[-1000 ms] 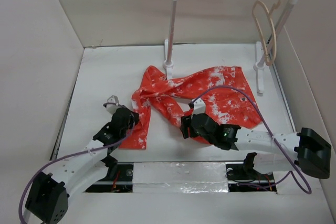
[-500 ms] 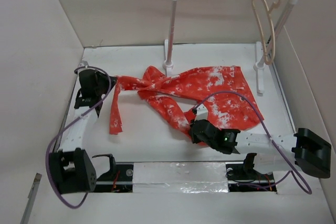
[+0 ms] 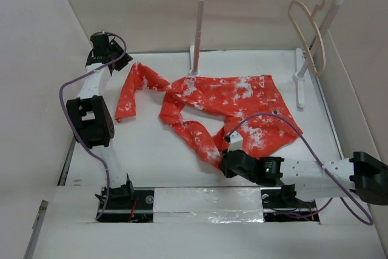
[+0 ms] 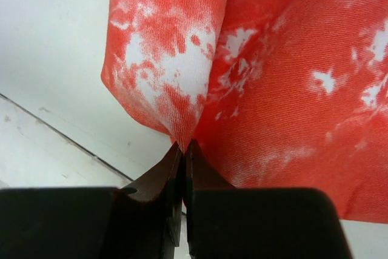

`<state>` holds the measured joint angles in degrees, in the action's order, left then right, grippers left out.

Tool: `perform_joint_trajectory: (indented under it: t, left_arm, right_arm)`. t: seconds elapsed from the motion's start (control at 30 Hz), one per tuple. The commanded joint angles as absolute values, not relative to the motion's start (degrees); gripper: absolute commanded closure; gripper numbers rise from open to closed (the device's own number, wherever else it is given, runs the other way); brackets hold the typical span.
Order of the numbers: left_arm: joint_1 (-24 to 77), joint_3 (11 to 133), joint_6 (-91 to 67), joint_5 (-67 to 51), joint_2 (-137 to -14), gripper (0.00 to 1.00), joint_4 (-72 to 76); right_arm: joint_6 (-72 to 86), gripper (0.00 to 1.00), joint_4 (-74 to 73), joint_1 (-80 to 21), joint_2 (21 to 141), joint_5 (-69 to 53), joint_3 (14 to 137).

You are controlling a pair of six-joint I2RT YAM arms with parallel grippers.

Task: Place the trousers on the hanger
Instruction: Flatten out the trousers at the center of the board.

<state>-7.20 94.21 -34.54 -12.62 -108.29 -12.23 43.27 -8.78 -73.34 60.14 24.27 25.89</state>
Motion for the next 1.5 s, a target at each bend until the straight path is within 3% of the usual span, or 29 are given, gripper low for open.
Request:
perform_joint_trajectory:
  t: [0.0,0.13,0.23,0.33,0.4,0.43,0.53,0.6,0.7,0.83,1.07,1.3,1.37,1.4,1.43,1.47]
  left_arm:
    - [-6.6,97.7,-29.6,-14.0,-110.4,0.70,-18.5]
    - [-5.9,83.4,-30.8,-7.4,-100.1,0.45,-9.5]
    - [-4.7,79.6,-28.8,2.7,-95.2,0.47,-10.3]
    - [-1.8,72.5,-27.9,8.6,-87.8,0.64,-9.8]
    - [0.3,69.6,-27.8,10.8,-83.4,0.76,-11.5]
    - [1.9,66.9,-27.7,11.1,-82.3,0.77,-12.3]
    - [2.5,63.4,-27.5,13.6,-79.5,0.71,-15.8]
    - [2.5,61.1,-25.5,14.1,-76.9,0.56,-16.3]
    - [3.6,56.5,-24.2,13.9,-75.7,0.43,-18.0]
    - [3.6,54.0,-24.3,14.8,-78.7,0.43,-21.0]
    - [3.0,58.2,-25.0,24.2,-88.0,0.43,-22.5]
    - [1.8,60.6,-23.5,26.4,-95.6,0.52,-23.4]
    - [1.8,61.3,-23.6,26.3,-96.4,0.68,-23.6]
    - [1.8,61.3,-23.6,26.4,-96.3,0.91,-23.7]
    - [1.8,61.7,-23.6,26.3,-96.0,1.00,-23.9]
    - [1.8,61.9,-23.7,25.1,-94.1,1.00,-24.3]
  right_arm:
    - [46.0,0.87,-12.8,-74.8,61.5,26.9,28.4]
    - [44.7,0.63,-12.1,-74.8,61.1,29.0,28.8]
    - [42.6,0.52,-11.9,-74.8,60.4,29.6,29.9]
    - [40.6,0.52,-11.3,-74.8,59.2,30.8,30.9]
    - [39.4,0.61,-10.1,-74.8,58.5,32.1,31.2]
    - [38.4,0.66,-9.6,-74.8,57.7,32.3,31.3]
    - [36.7,0.67,-7.6,-74.8,57.0,32.6,31.0]
    - [36.3,0.71,-7.7,-74.8,56.7,32.9,30.8]
    - [35.4,0.65,-7.0,-74.8,55.7,33.1,30.1]
    - [34.1,0.50,-4.8,-73.7,53.4,31.6,29.1]
    - [32.5,0.49,-3.7,-72.6,51.1,28.8,27.9]
    - [32.7,0.49,-4.0,-72.6,50.3,29.0,27.2]
    - [32.6,0.49,-3.3,-72.6,50.4,28.6,27.1]
    - [32.5,0.49,-2.8,-72.6,50.6,28.5,27.0]
    - [32.4,0.49,-2.7,-72.6,51.0,28.5,27.0]
    - [32.4,0.49,-2.6,-72.6,51.2,28.7,27.1]
